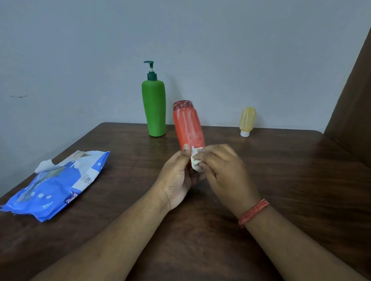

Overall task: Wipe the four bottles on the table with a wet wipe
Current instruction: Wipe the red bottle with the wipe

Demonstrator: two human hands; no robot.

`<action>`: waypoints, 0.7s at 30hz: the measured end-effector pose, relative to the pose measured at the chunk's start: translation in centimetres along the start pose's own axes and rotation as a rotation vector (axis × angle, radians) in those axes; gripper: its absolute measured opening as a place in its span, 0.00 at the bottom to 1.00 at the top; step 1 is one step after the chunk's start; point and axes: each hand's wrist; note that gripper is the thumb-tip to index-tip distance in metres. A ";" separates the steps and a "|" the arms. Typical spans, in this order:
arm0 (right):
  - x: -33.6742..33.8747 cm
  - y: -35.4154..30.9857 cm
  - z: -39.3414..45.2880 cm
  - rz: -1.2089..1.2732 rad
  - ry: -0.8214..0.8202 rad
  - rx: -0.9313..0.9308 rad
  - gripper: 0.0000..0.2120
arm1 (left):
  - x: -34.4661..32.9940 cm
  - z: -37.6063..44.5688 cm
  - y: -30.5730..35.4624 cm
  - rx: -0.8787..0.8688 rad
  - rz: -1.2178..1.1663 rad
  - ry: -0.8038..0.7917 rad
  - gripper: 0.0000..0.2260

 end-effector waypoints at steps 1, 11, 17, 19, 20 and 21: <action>0.0 0.0 0.0 -0.017 -0.013 0.014 0.08 | 0.2 0.0 0.0 -0.007 0.001 0.006 0.18; 0.2 1.3 -0.2 0.057 -0.029 -0.109 0.07 | 0.4 -0.3 0.0 0.017 0.068 -0.014 0.21; 0.4 1.8 0.2 0.134 0.108 -0.231 0.09 | 0.2 -0.5 -0.1 0.064 0.078 -0.070 0.19; 0.4 1.9 -0.1 0.189 0.084 -0.242 0.09 | 0.3 -0.3 -0.2 0.062 0.062 -0.067 0.18; 0.5 1.9 -0.2 0.208 0.044 -0.232 0.08 | 0.4 -0.2 -0.2 0.060 0.050 -0.061 0.18; 0.4 1.8 -0.3 0.219 -0.002 -0.218 0.08 | 0.6 -0.1 -0.1 0.059 0.040 -0.053 0.18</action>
Point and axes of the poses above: each hand's wrist, its own z-axis towards the middle knuckle, its own x-axis out of the back of the hand, y = z × x, and after that the axes turned 4 degrees about -y, right-handed
